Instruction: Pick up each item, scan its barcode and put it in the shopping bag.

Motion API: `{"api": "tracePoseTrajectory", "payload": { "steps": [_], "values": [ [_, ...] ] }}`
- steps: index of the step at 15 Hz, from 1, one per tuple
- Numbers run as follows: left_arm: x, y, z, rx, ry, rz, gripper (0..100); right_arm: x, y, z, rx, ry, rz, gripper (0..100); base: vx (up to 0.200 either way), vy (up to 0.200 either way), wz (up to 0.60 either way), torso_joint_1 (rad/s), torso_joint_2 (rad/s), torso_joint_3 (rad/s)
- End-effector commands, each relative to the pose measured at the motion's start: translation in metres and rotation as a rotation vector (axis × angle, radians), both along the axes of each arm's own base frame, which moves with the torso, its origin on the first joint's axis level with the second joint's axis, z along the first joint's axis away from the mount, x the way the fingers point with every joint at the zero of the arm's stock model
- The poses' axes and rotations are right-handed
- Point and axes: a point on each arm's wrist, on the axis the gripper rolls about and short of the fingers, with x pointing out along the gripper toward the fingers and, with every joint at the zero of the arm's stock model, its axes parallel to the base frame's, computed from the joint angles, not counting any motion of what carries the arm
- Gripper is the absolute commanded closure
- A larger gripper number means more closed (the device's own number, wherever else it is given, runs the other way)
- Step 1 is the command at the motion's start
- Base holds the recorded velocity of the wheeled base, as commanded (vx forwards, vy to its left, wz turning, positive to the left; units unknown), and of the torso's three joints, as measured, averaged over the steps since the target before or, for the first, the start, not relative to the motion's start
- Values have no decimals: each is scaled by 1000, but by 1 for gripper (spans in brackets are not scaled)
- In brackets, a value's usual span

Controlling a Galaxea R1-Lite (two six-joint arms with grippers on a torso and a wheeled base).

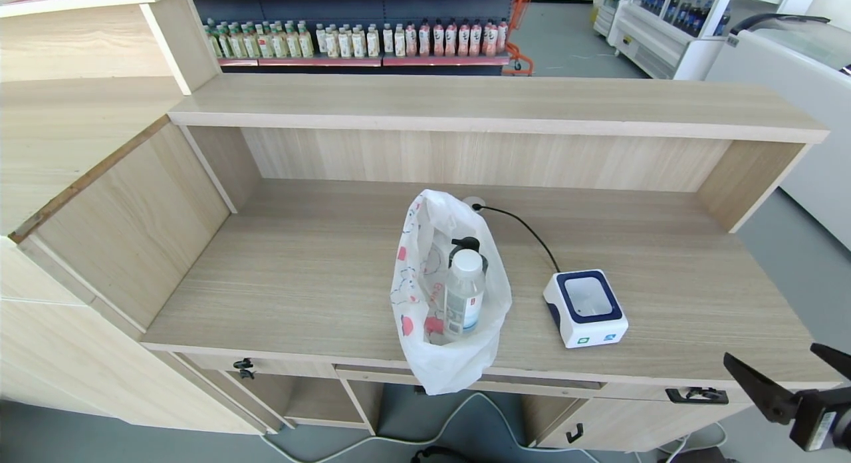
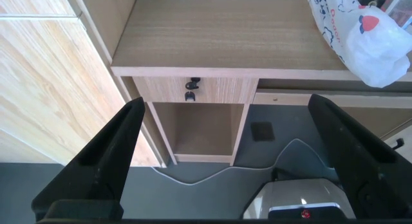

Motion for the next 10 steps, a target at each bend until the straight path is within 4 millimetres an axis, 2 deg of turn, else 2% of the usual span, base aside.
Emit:
{"api": "tracePoseTrajectory", "payload": {
  "steps": [1, 2, 4, 7, 10],
  "values": [
    [0, 0, 0, 0, 0, 0, 0, -39, -4, -2, 19, -44, -4, 0, 0, 0, 0, 0, 0, 0],
    [0, 0, 0, 0, 0, 0, 0, -60, -6, -10, 19, -32, -4, 0, 0, 0, 0, 0, 0, 0],
    [0, 0, 0, 0, 0, 0, 0, -83, -9, -23, 24, -32, -22, 0, 0, 0, 0, 0, 0, 0],
    [0, 0, 0, 0, 0, 0, 0, -107, -10, -41, 56, -45, -72, 0, 0, 0, 0, 0, 0, 0],
    [0, 0, 0, 0, 0, 0, 0, -121, -6, -45, 76, -191, 53, 0, 0, 0, 0, 0, 0, 0]
  ]
}}
